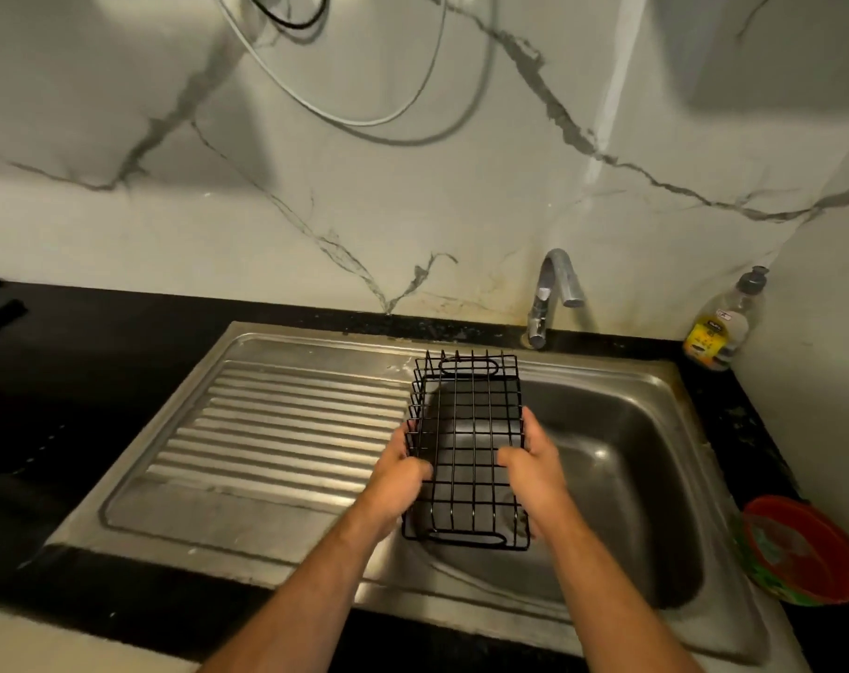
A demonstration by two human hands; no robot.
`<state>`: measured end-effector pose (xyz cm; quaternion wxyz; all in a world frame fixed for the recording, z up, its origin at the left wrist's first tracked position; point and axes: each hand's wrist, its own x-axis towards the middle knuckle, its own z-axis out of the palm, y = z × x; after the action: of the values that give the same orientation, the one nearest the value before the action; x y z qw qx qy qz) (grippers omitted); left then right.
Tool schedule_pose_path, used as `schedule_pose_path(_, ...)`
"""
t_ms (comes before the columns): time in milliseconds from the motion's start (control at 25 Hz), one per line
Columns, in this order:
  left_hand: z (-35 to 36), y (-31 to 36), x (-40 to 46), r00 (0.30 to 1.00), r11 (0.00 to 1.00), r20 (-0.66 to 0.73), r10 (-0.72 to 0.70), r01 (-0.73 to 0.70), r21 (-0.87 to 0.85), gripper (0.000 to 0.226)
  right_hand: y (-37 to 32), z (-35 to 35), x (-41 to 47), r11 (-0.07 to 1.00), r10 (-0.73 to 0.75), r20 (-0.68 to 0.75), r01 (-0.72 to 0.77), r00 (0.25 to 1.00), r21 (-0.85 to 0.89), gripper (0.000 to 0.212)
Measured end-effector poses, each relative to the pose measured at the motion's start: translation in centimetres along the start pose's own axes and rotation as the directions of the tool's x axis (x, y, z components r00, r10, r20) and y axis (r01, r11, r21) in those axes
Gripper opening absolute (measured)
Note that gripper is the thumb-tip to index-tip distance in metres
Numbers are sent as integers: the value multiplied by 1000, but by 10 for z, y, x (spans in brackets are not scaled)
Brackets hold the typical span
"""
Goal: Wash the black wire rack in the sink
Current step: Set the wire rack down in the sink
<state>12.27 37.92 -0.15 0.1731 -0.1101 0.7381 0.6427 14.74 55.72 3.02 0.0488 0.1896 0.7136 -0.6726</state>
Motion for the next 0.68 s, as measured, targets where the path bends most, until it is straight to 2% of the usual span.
schedule_pose_path(120,-44,13,-13,999,996,-38,19,-15,84,61,-3,42,2,998,-6,39,4,999,56,80)
schedule_pose_path(320,-139,13,-5,994,993,-102,38,-26,111,63,-16,142,-2,996,-41,49,37,998,83,83)
schedule_pose_path(680,-343,7,25,995,977,-96,-22,42,208,73,-26,345,6,992,52,54,-58,997,109,87)
